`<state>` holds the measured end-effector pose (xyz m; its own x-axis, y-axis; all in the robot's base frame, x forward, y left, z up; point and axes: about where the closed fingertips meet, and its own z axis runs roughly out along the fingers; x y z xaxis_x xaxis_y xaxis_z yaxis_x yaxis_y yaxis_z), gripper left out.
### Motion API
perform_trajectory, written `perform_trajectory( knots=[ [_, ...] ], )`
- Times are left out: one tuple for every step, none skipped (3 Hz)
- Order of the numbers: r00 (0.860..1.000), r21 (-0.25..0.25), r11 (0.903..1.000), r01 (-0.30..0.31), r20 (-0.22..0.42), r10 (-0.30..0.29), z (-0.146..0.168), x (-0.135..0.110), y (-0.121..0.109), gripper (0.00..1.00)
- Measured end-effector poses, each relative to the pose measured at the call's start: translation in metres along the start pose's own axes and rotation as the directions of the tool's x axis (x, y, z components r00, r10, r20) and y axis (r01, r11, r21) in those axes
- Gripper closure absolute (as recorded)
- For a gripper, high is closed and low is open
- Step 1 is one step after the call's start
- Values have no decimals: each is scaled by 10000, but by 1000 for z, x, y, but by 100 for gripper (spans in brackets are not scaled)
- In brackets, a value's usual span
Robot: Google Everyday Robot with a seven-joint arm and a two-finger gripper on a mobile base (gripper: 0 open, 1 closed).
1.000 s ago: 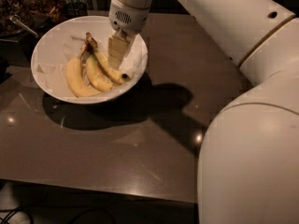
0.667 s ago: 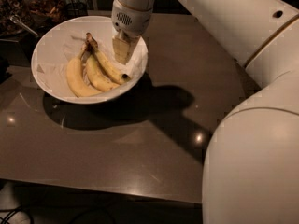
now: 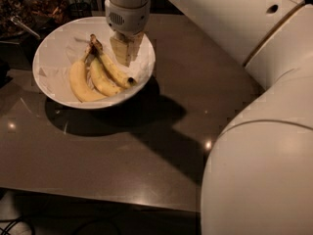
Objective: Pick banana from white bowl
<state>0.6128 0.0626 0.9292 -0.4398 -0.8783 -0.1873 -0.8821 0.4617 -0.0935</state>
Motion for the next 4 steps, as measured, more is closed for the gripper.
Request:
perform_trajectory(
  knots=[
    [9993,536,9986,-42,-361,61,-3,-3,0,51],
    [9984,484,9986,225,-530,-199,2,-10,0,39],
    [9961,22,9972,748,-460,-746,11,-21,1,30],
    [9921,-462,9918,1193,-341,-1209,22,-28,6,47]
  ],
)
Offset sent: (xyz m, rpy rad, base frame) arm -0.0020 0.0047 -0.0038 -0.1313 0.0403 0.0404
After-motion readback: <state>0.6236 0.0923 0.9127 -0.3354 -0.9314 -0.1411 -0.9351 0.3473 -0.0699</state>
